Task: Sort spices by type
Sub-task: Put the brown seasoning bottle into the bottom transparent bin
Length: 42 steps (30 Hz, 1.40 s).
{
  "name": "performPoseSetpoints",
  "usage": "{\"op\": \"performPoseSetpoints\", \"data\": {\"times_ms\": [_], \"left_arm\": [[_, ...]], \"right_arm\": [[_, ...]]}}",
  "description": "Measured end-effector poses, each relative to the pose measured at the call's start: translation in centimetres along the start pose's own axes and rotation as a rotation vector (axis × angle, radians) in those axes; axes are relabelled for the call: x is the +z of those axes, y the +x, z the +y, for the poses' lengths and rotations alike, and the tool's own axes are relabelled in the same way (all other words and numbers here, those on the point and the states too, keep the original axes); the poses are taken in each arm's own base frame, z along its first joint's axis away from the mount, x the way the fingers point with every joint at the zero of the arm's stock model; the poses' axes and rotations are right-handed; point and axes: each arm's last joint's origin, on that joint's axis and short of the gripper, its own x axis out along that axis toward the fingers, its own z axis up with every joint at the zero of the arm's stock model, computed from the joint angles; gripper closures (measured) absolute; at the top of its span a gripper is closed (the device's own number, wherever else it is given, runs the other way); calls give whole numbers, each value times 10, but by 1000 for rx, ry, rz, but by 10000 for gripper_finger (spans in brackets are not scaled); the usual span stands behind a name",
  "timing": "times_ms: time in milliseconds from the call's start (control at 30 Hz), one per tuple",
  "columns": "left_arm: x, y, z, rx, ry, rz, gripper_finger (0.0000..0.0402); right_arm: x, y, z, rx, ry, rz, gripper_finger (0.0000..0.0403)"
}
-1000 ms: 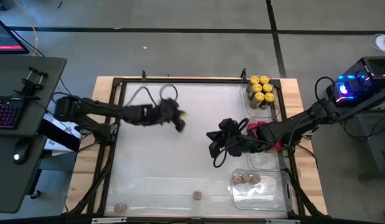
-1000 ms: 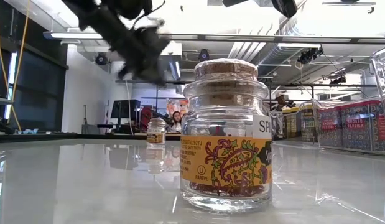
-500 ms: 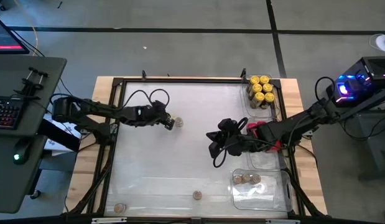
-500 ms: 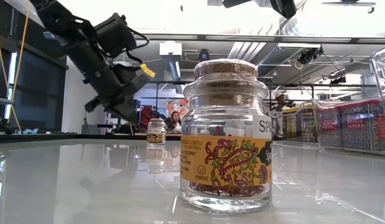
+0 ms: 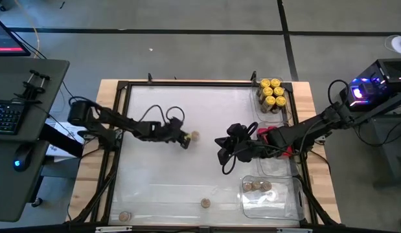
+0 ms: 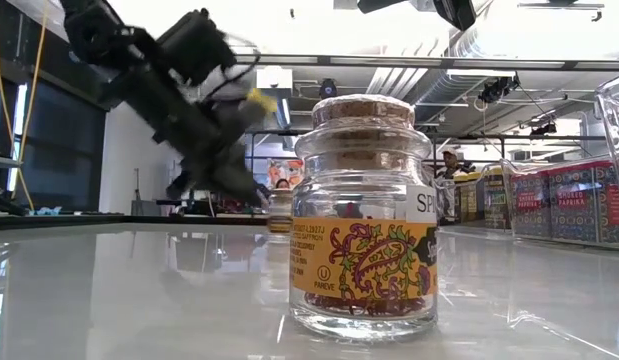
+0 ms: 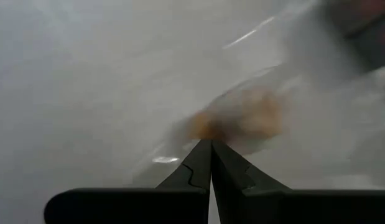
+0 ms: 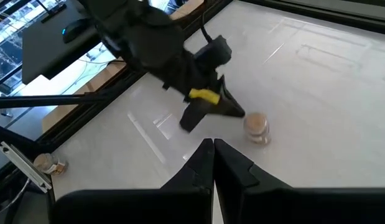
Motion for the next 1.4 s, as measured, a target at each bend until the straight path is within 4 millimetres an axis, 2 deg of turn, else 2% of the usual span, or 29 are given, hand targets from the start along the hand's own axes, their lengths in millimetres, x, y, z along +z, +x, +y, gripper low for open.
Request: {"op": "performPoseSetpoints", "data": {"times_ms": [167,267,333,400,500,633,733,833,933,1033,1167,1267,1400], "left_arm": [[-6,6,-44,-146,61,-10,402],[-4,9,-74,-246,193,1,401],[-1,7,-83,-282,304,53,401],[4,1,-83,-257,363,82,402],[20,-17,-75,-178,404,46,401],[43,-55,-47,-37,471,-49,402],[60,-92,-22,28,446,-162,402],[69,-126,3,35,381,-234,401],[70,-159,22,-13,287,-284,401],[67,-187,36,-72,202,-303,401],[59,-216,47,-221,120,-311,401],[55,-232,51,-355,101,-294,401],[51,-247,55,-487,115,-296,401]], "right_arm": [[0,0,0,-2,-9,-3,403],[1,0,1,3,-20,-11,403],[1,0,1,9,-21,-17,403],[2,0,2,13,-18,-20,403],[2,0,2,17,2,-17,403],[6,8,-4,-16,114,-15,393],[9,26,-8,-4,97,30,359],[18,48,-10,86,65,67,306],[26,68,-12,218,-17,110,243],[28,79,-22,278,-96,207,183],[23,92,-41,218,-149,343,116],[20,102,-50,193,-222,375,86],[20,122,-51,156,-337,410,76]]}}
